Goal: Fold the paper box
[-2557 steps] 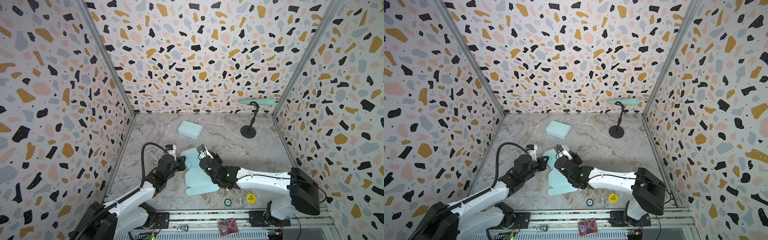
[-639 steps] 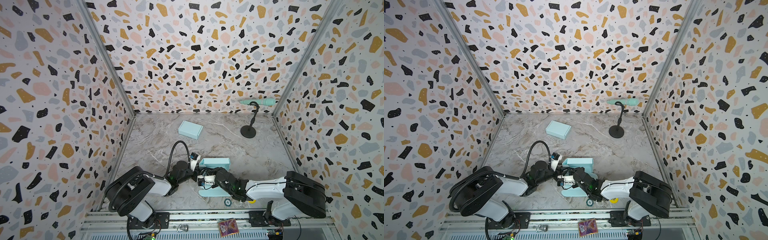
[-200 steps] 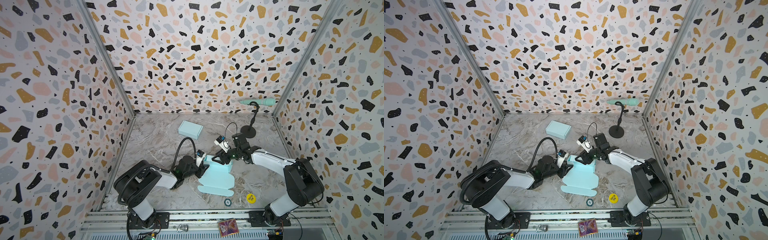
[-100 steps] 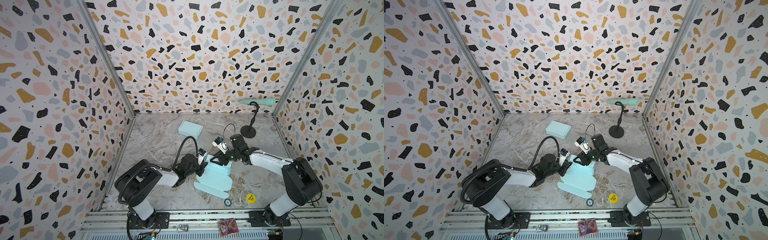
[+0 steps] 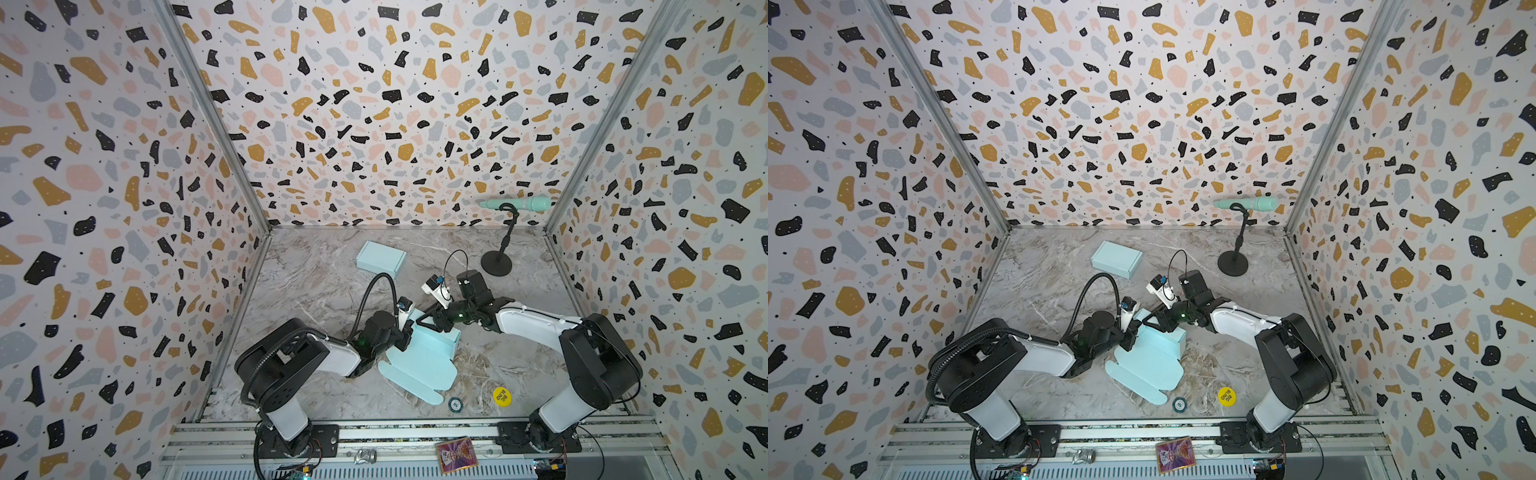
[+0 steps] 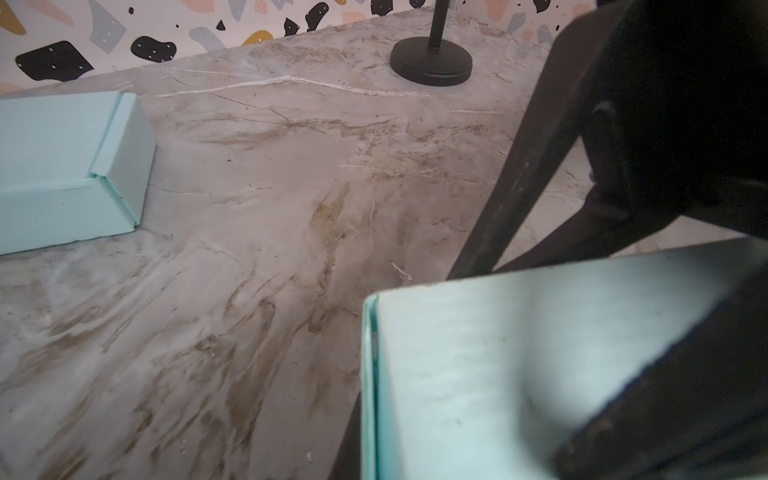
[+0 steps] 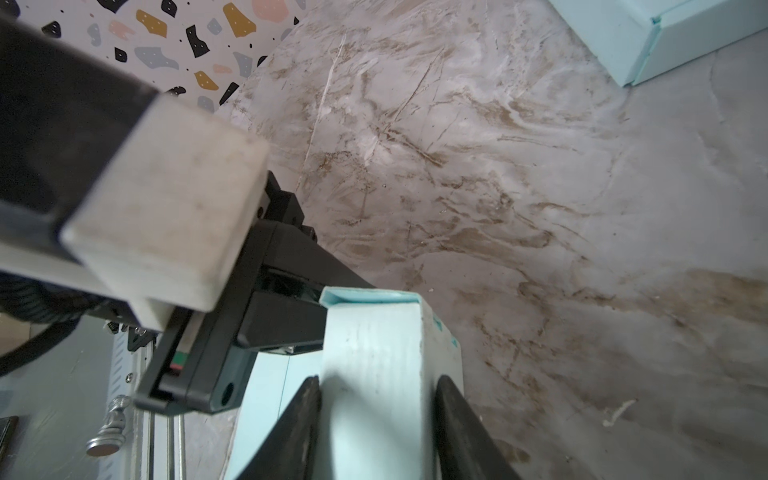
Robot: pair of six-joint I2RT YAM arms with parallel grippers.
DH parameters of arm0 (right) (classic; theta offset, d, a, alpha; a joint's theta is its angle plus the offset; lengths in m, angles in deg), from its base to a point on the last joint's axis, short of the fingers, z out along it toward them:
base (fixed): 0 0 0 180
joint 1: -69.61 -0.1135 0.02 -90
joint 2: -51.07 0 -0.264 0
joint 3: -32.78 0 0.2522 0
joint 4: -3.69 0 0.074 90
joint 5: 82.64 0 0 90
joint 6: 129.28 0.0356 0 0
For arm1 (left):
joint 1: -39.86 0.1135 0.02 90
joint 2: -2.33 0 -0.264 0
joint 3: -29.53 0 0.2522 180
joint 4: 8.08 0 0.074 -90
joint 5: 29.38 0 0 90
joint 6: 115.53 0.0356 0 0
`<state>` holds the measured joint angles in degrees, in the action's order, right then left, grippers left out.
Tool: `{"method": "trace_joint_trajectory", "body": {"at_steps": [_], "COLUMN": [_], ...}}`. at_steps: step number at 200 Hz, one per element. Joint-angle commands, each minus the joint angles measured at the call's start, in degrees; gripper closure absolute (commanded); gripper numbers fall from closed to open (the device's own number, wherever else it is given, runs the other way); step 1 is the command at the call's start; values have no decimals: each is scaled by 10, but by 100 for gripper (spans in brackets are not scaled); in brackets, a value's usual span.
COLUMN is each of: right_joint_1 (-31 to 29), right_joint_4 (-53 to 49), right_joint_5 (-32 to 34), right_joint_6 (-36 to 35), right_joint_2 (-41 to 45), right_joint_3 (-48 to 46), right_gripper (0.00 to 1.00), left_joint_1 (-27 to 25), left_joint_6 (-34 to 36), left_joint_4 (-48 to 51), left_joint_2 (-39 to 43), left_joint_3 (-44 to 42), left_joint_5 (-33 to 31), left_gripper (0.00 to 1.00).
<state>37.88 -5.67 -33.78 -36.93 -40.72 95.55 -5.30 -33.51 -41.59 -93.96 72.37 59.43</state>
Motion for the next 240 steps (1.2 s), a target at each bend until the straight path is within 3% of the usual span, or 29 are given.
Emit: {"method": "trace_joint_trajectory", "body": {"at_steps": [1,52,135,158,192,219,240], "right_joint_1": [-20,-41,-43,-50,-66,-72,-71], "right_joint_4": [-7,44,36,24,25,20,17], "right_joint_5": [-19,-24,14,33,36,52,67], "right_joint_6": [24,78,81,76,77,76,74], "right_joint_2": [7,25,33,34,34,34,39], "right_joint_3": [-12,-44,-46,-41,-41,-43,-44], "right_gripper": [55,58,63,63,63,64,64], "left_joint_1": [-10,-14,-16,-19,-24,-28,-32], "left_joint_6": [-11,-28,-22,-22,-22,-23,-23], "left_joint_4": [-94,-128,-144,-154,-155,-150,-145], "left_joint_2": [-5,-19,-46,-59,-60,-50,-47], "left_joint_3": [-7,-14,-32,-40,-44,-50,-58], "left_joint_5": [-47,-79,-89,-97,-102,-101,-95], "left_gripper": [95,89,83,95,99,84,81]}}
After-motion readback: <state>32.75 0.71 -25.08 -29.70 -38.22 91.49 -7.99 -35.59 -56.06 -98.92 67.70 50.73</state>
